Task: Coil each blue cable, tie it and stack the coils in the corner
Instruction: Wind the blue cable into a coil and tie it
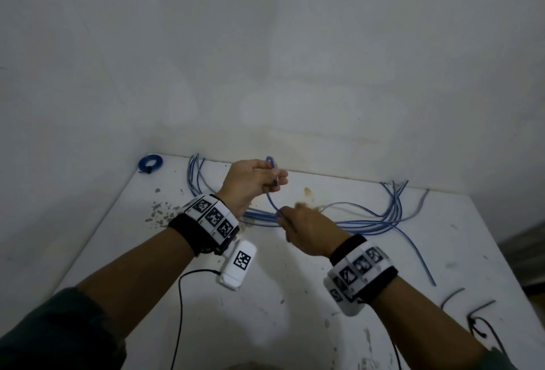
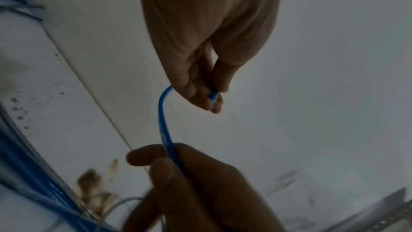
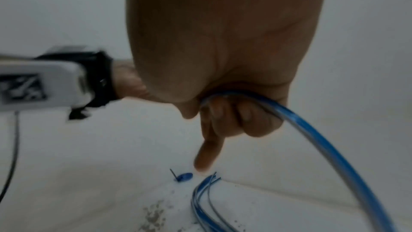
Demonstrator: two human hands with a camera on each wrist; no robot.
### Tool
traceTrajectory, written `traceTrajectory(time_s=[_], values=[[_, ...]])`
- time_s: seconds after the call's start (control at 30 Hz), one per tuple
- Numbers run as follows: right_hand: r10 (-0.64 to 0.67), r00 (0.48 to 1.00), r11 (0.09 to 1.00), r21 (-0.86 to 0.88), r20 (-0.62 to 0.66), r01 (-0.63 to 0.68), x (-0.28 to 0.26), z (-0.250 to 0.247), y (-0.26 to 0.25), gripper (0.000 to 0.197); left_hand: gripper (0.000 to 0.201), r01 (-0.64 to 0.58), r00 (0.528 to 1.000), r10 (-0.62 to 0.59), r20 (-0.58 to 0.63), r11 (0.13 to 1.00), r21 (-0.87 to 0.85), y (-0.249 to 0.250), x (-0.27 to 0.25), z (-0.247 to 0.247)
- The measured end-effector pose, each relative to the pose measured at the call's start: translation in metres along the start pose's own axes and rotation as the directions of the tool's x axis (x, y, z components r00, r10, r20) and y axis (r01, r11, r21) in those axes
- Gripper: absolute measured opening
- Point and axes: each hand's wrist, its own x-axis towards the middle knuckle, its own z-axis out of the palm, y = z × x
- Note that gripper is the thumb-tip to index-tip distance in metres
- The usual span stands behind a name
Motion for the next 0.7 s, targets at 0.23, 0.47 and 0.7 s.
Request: traceTrajectory(time_s=[0.23, 0.47, 0.7], values=[[-0.121, 0.990, 0.946, -0.310, -0.069, 0.094, -0.014, -0.036, -0.002, 0.029, 0.008, -0.204, 0.976, 0.188, 0.105, 0.654, 0.728, -0.025, 0.010, -0.019], [-0.082, 0.995, 0.982, -0.165, 0.057, 0.090, -0.022, -0.059, 0.001, 0.028, 0.011, -0.351, 0.936, 0.193, 0.294, 0.569, 0.744, -0.020, 0.013, -0.021], [-0.049, 0.996, 0.998, 0.034, -0.080, 0.052, -0.019, -0.076, 0.042, 0.022, 0.014, -0.367, 0.854, 0.038, 0.518, 0.750, 0.550, -0.011, 0.000, -0.020]])
